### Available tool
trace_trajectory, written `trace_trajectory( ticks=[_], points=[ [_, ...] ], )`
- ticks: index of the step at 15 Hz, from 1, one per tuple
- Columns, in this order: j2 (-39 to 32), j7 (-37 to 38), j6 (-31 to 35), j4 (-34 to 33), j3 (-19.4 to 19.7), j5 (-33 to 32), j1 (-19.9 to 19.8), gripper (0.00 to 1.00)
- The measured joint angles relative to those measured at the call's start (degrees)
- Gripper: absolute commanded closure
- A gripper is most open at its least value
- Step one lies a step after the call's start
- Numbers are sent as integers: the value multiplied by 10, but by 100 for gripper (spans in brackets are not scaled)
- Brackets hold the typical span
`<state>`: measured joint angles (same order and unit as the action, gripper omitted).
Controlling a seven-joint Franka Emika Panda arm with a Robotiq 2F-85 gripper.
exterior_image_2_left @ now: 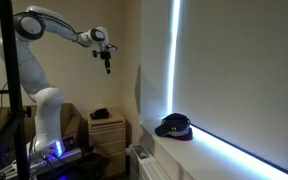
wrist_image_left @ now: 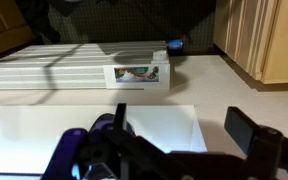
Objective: Pick up the top two caps and put them directly on the window sill
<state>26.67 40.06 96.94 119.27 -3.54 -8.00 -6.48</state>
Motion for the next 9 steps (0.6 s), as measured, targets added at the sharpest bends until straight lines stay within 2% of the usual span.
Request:
trace_trajectory(
  ticks=[2, 5, 9],
  points=[
    [1, 0, -3, 1, -7, -12, 2, 0],
    [-16, 40, 9, 22, -1, -89, -20, 0],
    [-74, 86, 74, 26, 69, -141, -77, 0]
  ],
)
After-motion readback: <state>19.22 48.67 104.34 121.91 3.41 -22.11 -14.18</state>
